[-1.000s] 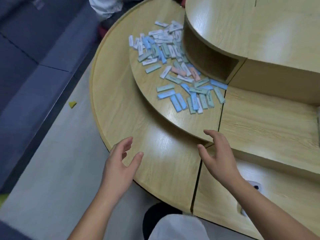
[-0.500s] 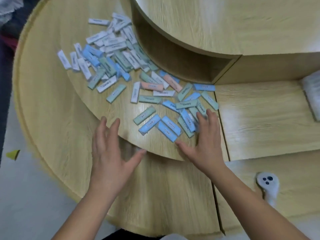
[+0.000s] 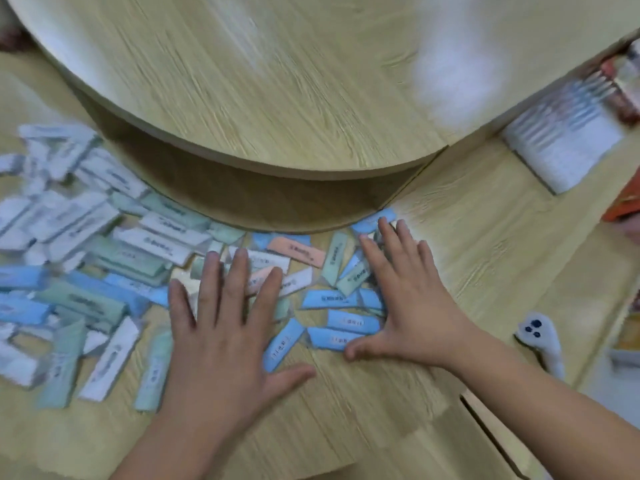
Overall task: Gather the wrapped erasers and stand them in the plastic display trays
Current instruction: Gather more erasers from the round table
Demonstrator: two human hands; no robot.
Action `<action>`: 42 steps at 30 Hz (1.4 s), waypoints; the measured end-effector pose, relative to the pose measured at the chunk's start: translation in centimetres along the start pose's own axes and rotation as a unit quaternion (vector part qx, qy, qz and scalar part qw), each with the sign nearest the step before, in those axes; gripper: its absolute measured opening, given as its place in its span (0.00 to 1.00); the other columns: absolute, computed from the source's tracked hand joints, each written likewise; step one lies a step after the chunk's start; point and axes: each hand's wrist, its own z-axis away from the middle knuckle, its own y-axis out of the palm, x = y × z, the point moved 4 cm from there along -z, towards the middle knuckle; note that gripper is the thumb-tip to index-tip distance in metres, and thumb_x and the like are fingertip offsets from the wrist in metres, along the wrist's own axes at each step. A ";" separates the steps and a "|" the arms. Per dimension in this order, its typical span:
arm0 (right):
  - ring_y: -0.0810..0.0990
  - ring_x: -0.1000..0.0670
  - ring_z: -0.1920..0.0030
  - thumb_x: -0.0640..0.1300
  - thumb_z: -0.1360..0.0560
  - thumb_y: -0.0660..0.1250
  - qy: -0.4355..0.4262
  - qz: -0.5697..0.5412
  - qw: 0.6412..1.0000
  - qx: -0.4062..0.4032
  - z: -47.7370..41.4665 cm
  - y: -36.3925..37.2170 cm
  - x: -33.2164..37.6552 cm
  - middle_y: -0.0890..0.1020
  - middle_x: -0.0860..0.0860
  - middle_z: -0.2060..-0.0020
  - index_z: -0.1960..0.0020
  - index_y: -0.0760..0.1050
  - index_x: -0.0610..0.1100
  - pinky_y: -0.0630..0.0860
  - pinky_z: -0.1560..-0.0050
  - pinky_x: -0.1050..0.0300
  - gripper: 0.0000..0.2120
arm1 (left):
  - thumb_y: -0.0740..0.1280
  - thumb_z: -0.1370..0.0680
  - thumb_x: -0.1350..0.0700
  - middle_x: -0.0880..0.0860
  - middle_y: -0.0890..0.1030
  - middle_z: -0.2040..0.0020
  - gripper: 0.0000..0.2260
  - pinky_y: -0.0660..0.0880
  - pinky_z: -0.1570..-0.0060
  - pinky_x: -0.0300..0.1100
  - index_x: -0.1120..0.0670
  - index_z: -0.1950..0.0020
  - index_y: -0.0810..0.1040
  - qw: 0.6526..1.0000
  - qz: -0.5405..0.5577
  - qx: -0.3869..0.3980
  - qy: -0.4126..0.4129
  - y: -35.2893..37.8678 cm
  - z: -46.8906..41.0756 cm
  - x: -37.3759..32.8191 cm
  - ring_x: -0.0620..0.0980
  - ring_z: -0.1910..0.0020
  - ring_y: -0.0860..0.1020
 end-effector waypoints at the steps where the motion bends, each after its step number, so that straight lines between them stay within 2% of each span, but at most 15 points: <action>1: 0.28 0.44 0.24 0.85 0.46 0.59 -0.004 0.009 1.000 0.009 -0.6 -0.2 -0.1 0.32 0.47 0.22 0.23 0.30 0.54 0.41 0.25 0.34 0.67 | 0.55 0.36 0.22 0.63 0.60 0.21 0.50 0.55 0.34 0.77 0.53 0.24 0.67 1.000 -0.004 -0.004 0.013 -0.2 -0.4 0.5 0.67 0.22 0.54; 4: 0.31 0.42 0.23 0.86 0.45 0.54 -0.019 0.046 0.999 0.019 -2.1 -0.6 -0.3 0.36 0.45 0.22 0.22 0.32 0.53 0.43 0.26 0.31 0.65 | 0.59 0.37 0.22 0.63 0.60 0.21 0.51 0.52 0.34 0.77 0.53 0.24 0.68 0.999 -0.016 -0.029 0.035 -0.6 -0.8 1.9 0.68 0.22 0.54; 8: 0.38 0.41 0.21 0.87 0.44 0.50 -0.017 0.068 0.997 0.015 -2.8 -0.5 -0.3 0.42 0.41 0.21 0.20 0.41 0.51 0.47 0.27 0.30 0.63 | 0.59 0.37 0.22 0.62 0.59 0.21 0.50 0.49 0.32 0.77 0.52 0.23 0.68 0.999 -0.034 -0.023 0.026 -0.6 -0.9 2.9 0.67 0.22 0.54; 11: 0.39 0.42 0.21 0.86 0.42 0.51 -0.012 0.060 0.998 0.004 -2.2 -0.3 0.5 0.43 0.42 0.21 0.20 0.46 0.52 0.50 0.27 0.32 0.60 | 0.58 0.35 0.23 0.62 0.61 0.21 0.48 0.51 0.32 0.76 0.52 0.23 0.66 0.999 -0.047 0.009 0.010 -0.5 -1.2 3.2 0.67 0.22 0.57; 13: 0.43 0.42 0.21 0.85 0.41 0.52 -0.003 0.049 0.999 0.000 -1.7 0.2 1.2 0.47 0.42 0.21 0.20 0.50 0.53 0.52 0.28 0.32 0.58 | 0.59 0.34 0.26 0.62 0.63 0.22 0.46 0.52 0.31 0.74 0.52 0.23 0.68 0.999 -0.042 0.014 0.016 -0.7 -1.2 3.2 0.67 0.23 0.59; 16: 0.50 0.40 0.22 0.84 0.39 0.55 0.006 0.033 0.999 -0.014 -1.0 0.7 2.3 0.57 0.44 0.22 0.21 0.55 0.52 0.55 0.29 0.32 0.56 | 0.62 0.32 0.29 0.61 0.68 0.25 0.42 0.55 0.31 0.72 0.53 0.25 0.71 0.999 -0.028 -0.001 0.035 -1.0 -1.0 3.4 0.67 0.25 0.63; 19: 0.53 0.40 0.22 0.81 0.38 0.57 0.001 0.024 0.999 -0.030 -0.7 1.0 3.1 0.58 0.42 0.23 0.22 0.56 0.52 0.57 0.28 0.37 0.53 | 0.63 0.32 0.31 0.61 0.69 0.26 0.40 0.57 0.30 0.69 0.54 0.27 0.72 0.998 -0.010 -0.022 0.054 -1.3 -0.9 3.8 0.65 0.27 0.66; 21: 0.49 0.41 0.21 0.82 0.38 0.56 0.002 0.014 0.999 -0.036 -0.5 1.2 3.5 0.55 0.41 0.22 0.21 0.54 0.51 0.55 0.26 0.38 0.55 | 0.64 0.32 0.31 0.62 0.65 0.24 0.39 0.57 0.29 0.67 0.53 0.27 0.72 0.998 0.005 -0.037 0.051 -1.5 -0.9 4.0 0.66 0.25 0.63; 23: 0.45 0.41 0.21 0.84 0.39 0.53 -0.004 0.004 0.999 -0.037 -0.5 1.5 3.9 0.50 0.41 0.21 0.20 0.51 0.51 0.53 0.25 0.38 0.58 | 0.63 0.33 0.30 0.62 0.59 0.21 0.41 0.53 0.29 0.70 0.51 0.25 0.70 0.998 -0.001 -0.039 0.042 -1.5 -1.1 4.1 0.67 0.23 0.57; 27: 0.49 0.41 0.21 0.82 0.38 0.57 -0.022 -0.014 0.998 -0.062 -1.1 1.6 5.0 0.54 0.41 0.21 0.21 0.54 0.52 0.55 0.26 0.39 0.55 | 0.61 0.38 0.25 0.61 0.55 0.20 0.49 0.52 0.33 0.76 0.49 0.22 0.64 0.999 -0.035 0.004 0.000 -1.4 -1.9 4.4 0.67 0.21 0.51; 31: 0.63 0.43 0.27 0.74 0.37 0.66 -0.045 -0.048 0.992 -0.109 -1.5 1.4 5.4 0.66 0.46 0.28 0.27 0.65 0.54 0.61 0.34 0.45 0.44 | 0.60 0.35 0.25 0.59 0.65 0.23 0.45 0.54 0.34 0.76 0.50 0.24 0.68 0.999 -0.050 0.016 0.013 -1.6 -1.9 4.4 0.68 0.24 0.60; 34: 0.67 0.44 0.32 0.73 0.36 0.64 -0.057 -0.020 0.993 -0.106 -2.2 1.2 5.5 0.68 0.48 0.31 0.26 0.66 0.54 0.64 0.38 0.47 0.43 | 0.63 0.32 0.28 0.58 0.71 0.29 0.41 0.57 0.33 0.72 0.52 0.26 0.72 0.998 -0.035 -0.026 0.044 -2.0 -1.6 4.3 0.66 0.30 0.67; 36: 0.69 0.44 0.35 0.73 0.35 0.63 -0.069 0.007 0.993 -0.101 -2.9 0.7 5.6 0.70 0.48 0.33 0.26 0.66 0.53 0.66 0.42 0.47 0.43 | 0.64 0.32 0.28 0.59 0.73 0.31 0.41 0.59 0.31 0.67 0.52 0.26 0.71 0.998 -0.018 -0.044 0.046 -2.1 -1.6 4.3 0.64 0.32 0.69; 39: 0.71 0.46 0.40 0.72 0.35 0.62 -0.088 0.021 0.991 -0.102 -3.7 0.0 6.0 0.72 0.49 0.36 0.30 0.69 0.53 0.70 0.48 0.48 0.39 | 0.64 0.35 0.26 0.61 0.67 0.26 0.44 0.58 0.31 0.64 0.50 0.24 0.69 0.999 -0.017 -0.036 0.024 -2.1 -2.2 4.7 0.64 0.29 0.65; 42: 0.72 0.45 0.42 0.69 0.34 0.63 -0.110 0.028 0.987 -0.116 -4.4 -0.4 6.6 0.73 0.48 0.37 0.37 0.73 0.50 0.74 0.53 0.50 0.33 | 0.62 0.37 0.23 0.60 0.59 0.21 0.48 0.53 0.31 0.72 0.47 0.23 0.66 0.999 -0.036 0.001 0.002 -2.0 -3.1 5.1 0.65 0.22 0.54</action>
